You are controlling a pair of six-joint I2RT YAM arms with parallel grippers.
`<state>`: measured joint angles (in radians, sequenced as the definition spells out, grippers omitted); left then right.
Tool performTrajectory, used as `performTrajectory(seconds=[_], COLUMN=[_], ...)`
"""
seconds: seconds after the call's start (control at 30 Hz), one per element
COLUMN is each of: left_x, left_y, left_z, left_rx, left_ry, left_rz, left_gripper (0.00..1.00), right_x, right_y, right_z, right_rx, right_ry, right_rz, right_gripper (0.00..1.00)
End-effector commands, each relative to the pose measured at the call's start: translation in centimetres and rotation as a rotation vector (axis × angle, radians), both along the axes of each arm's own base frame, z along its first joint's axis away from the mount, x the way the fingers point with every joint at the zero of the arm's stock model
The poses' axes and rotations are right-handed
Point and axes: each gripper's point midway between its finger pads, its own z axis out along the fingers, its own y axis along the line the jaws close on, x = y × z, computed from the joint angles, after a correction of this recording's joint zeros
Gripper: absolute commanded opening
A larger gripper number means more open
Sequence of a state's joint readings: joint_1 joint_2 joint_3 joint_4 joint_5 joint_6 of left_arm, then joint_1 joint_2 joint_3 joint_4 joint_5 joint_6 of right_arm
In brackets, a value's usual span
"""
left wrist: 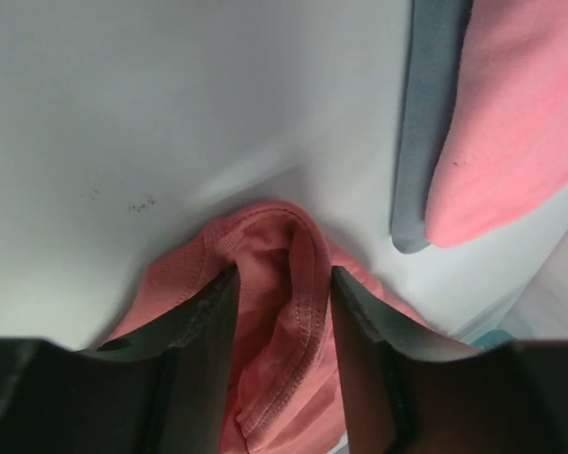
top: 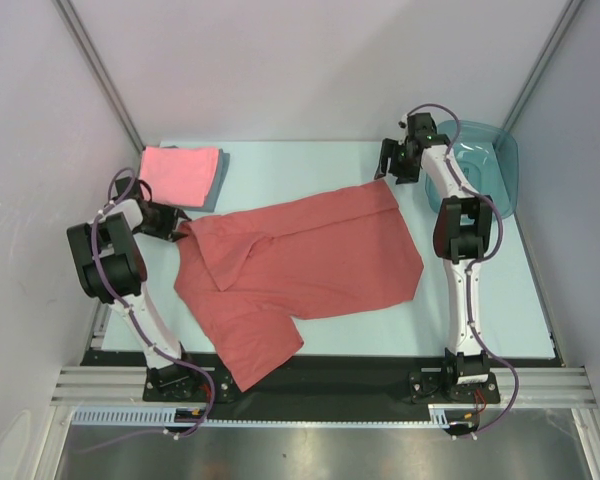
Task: Fold and stack the t-shirts
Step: Fold the tshirt
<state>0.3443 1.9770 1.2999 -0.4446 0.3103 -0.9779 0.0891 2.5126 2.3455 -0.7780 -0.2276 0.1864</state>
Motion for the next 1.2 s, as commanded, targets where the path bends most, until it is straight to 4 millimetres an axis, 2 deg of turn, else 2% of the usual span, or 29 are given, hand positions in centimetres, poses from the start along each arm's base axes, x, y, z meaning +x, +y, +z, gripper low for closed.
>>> performTrajectory(seconds=[0.0, 0.1, 0.23, 0.43, 0.6, 0.7, 0.9, 0.93, 1.0, 1.03, 1.13, 1.17], left_x=[1.6, 2.1, 2.3, 2.6, 2.7, 2.8, 2.8, 2.7, 2.6, 2.5, 2.2, 2.2], left_y=[0.8, 1.2, 1.3, 1.3, 0.8, 0.5, 0.4, 0.5, 0.4, 0.5, 0.5, 0.5], left_z=[1.1, 1.4, 1.4, 1.6, 1.2, 0.8, 0.8, 0.8, 0.8, 0.7, 0.4, 0.3], left_rx=[0.038, 0.070, 0.100, 0.128, 0.115, 0.111, 0.132, 0.134, 0.137, 0.139, 0.144, 0.145], left_ry=[-0.043, -0.071, -0.099, -0.129, -0.158, -0.175, -0.202, -0.200, -0.202, -0.200, -0.195, -0.193], left_rz=[0.006, -0.008, -0.043, -0.092, -0.119, -0.139, -0.158, -0.157, -0.162, -0.159, -0.155, -0.156], left_gripper=[0.47, 0.38, 0.31, 0.28, 0.23, 0.20, 0.15, 0.15, 0.14, 0.12, 0.07, 0.06], right_x=[1.4, 1.8, 2.7, 2.9, 2.5, 2.5, 2.1, 2.1, 2.4, 2.6, 3.5, 4.0], right_y=[1.1, 1.2, 1.2, 0.8, 0.6, 0.7, 1.2, 1.2, 0.9, 0.3, -0.7, -1.5], right_z=[1.1, 0.4, 0.2, -0.6, -1.6, -2.1, -3.9, -4.3, -4.5, -4.5, -3.8, -3.5], right_rx=[0.075, 0.083, 0.122, 0.155, 0.142, 0.143, 0.152, 0.151, 0.134, 0.102, 0.065, 0.035], right_ry=[-0.059, -0.059, -0.076, -0.060, -0.040, -0.031, 0.004, 0.010, 0.007, 0.000, -0.041, -0.062], right_rz=[0.049, 0.045, 0.022, 0.005, 0.014, 0.011, 0.013, 0.008, -0.022, -0.052, -0.104, -0.132], right_gripper=[0.74, 0.74, 0.74, 0.60, 0.57, 0.51, 0.32, 0.26, 0.19, 0.12, 0.01, 0.00])
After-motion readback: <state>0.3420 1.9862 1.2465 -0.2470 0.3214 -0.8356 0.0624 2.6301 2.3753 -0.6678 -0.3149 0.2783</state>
